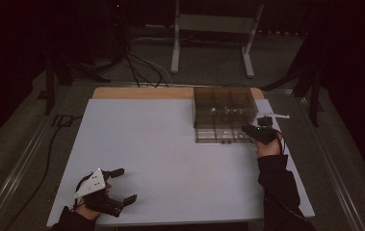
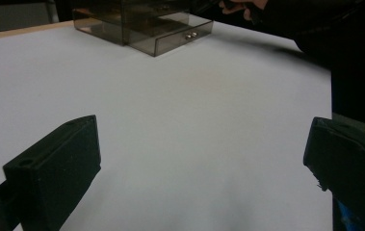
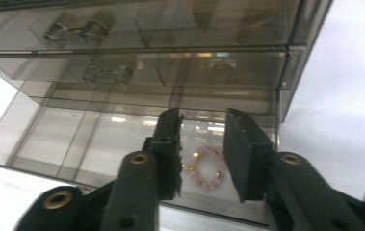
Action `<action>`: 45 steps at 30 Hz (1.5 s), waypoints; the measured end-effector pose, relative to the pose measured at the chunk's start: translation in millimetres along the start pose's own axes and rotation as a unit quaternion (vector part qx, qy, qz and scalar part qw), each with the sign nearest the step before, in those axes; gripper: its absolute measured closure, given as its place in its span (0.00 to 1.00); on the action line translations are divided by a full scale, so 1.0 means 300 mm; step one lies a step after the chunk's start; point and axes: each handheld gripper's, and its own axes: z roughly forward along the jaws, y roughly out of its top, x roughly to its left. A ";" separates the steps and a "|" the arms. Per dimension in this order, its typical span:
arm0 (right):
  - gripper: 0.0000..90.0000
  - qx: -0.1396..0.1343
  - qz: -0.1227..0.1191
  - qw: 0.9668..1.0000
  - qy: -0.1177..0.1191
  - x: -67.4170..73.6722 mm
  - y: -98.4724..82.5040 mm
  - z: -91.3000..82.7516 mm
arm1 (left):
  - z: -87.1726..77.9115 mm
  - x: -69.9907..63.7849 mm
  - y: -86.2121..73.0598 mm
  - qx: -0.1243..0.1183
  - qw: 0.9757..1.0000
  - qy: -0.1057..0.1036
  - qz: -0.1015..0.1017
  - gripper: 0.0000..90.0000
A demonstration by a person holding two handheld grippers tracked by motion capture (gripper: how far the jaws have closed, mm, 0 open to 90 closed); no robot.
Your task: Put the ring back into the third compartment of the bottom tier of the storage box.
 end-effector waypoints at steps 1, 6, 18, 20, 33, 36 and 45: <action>0.66 0.000 -0.003 1.000 0.001 0.005 0.002 -0.003 | 0.000 0.001 0.001 -0.001 1.000 0.000 -0.001 0.01; 0.57 -0.008 -0.020 1.000 0.003 0.038 0.014 -0.023 | 0.001 -0.001 0.001 0.000 1.000 0.000 0.001 0.01; 0.37 -0.015 -0.040 0.998 0.039 0.114 0.028 -0.074 | 0.001 -0.001 0.002 -0.001 1.000 -0.001 0.000 0.01; 0.36 -0.016 -0.047 0.998 0.045 0.129 0.031 -0.079 | 0.002 -0.001 0.001 -0.001 1.000 -0.001 0.000 0.01; 0.15 -0.023 -0.084 0.991 0.098 0.215 0.027 -0.110 | 0.002 -0.001 0.001 0.001 1.000 -0.001 0.002 0.01; 0.12 -0.025 -0.097 0.988 0.118 0.229 0.024 -0.122 | 0.002 0.000 0.003 -0.002 1.000 -0.002 0.001 0.01; 0.00 -0.023 -0.142 0.977 0.156 0.273 0.019 -0.145 | 0.005 0.000 0.002 0.002 1.000 -0.003 0.003 0.01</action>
